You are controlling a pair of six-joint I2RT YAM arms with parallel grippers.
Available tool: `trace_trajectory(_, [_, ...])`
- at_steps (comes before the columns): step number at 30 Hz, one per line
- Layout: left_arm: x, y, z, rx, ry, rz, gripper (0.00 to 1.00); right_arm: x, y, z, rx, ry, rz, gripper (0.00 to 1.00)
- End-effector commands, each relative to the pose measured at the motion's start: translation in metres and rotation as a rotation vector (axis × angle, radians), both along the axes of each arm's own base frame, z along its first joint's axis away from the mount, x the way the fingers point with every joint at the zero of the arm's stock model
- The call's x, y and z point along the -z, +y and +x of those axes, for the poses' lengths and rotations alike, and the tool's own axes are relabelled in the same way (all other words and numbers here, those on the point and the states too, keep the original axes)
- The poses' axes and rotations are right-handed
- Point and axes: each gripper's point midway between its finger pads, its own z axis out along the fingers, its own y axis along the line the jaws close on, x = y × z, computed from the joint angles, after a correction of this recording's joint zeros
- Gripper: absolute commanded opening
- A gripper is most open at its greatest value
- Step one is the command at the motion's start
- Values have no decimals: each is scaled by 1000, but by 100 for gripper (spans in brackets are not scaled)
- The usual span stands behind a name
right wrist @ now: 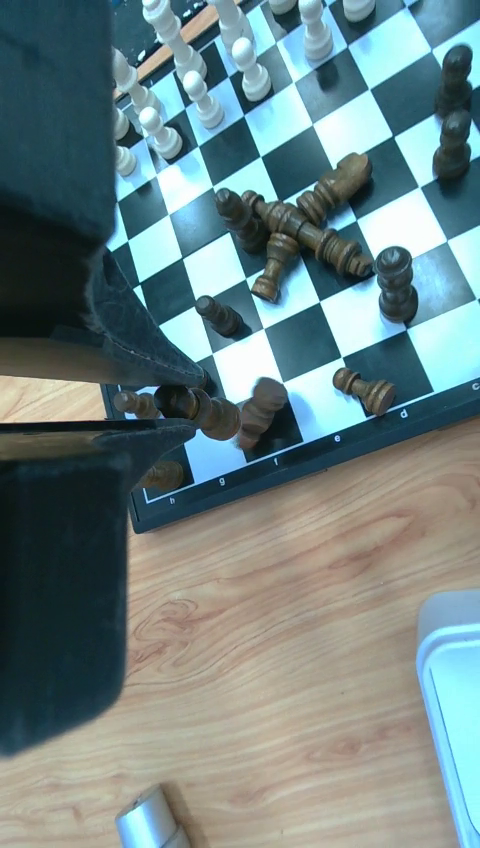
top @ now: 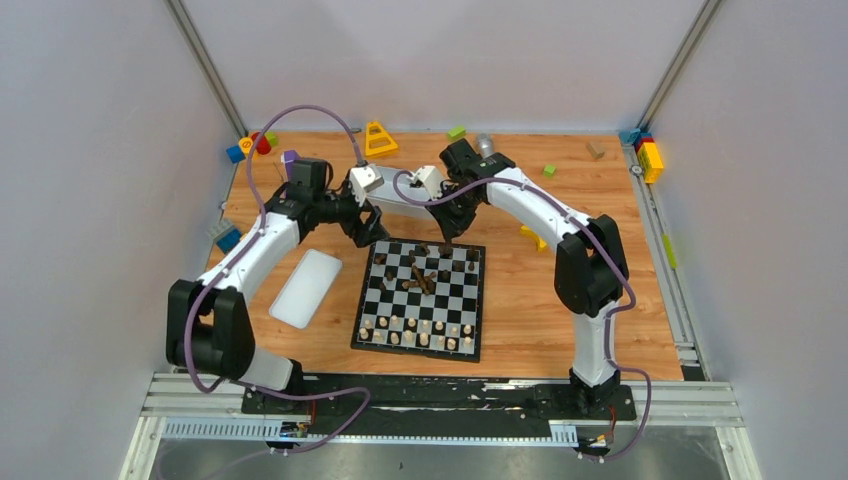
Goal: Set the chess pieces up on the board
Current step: Place the chess piece on the chessboard.
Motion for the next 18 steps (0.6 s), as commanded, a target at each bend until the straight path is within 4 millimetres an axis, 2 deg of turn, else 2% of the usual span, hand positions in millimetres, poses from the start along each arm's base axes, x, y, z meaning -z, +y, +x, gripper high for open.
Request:
trace_trajectory(1, [-24, -19, 24, 29, -17, -87, 92, -34, 5, -1, -28, -57, 65, 0])
trace_trajectory(4, [-25, -22, 31, 32, -15, -101, 91, -31, 3, -4, -31, -49, 60, 0])
trace_trajectory(9, [-26, -25, 30, 38, -21, -122, 91, -34, 6, -6, -28, -37, 83, 0])
trace_trajectory(15, [-21, -23, 22, 34, -21, -124, 91, -26, -3, 16, 55, -50, 58, 0])
trace_trajectory(18, [-22, -22, 18, 33, -30, -123, 91, -20, -6, 20, 72, -45, 51, 0])
